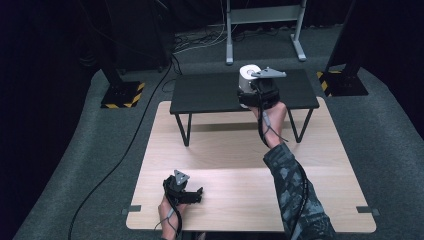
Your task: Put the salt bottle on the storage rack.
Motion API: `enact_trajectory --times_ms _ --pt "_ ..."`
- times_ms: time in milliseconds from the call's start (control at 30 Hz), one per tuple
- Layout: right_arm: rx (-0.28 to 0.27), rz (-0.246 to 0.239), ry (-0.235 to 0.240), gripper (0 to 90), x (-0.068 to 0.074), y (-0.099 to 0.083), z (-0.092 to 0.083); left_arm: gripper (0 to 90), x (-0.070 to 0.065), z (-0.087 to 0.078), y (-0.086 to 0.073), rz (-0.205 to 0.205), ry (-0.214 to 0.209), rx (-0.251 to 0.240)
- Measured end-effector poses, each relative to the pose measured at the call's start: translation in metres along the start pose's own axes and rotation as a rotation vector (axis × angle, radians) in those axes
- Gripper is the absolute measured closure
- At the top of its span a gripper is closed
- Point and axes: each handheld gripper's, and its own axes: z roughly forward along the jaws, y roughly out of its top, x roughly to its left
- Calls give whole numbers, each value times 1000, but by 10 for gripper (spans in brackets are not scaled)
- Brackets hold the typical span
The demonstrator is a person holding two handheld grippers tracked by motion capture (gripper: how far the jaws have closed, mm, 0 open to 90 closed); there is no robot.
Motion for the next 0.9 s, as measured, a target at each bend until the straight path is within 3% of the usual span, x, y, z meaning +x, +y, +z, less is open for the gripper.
enact_trajectory --times_ms 400,733,900 --pt "5 0 43 290 19 15 24 2 0 0 0 1 -1 -1" --pt "22 -32 89 289 47 26 49 2 0 0 0 4 -2 -2" --pt "28 -30 109 289 52 27 57 2 0 0 0 5 -2 -2"
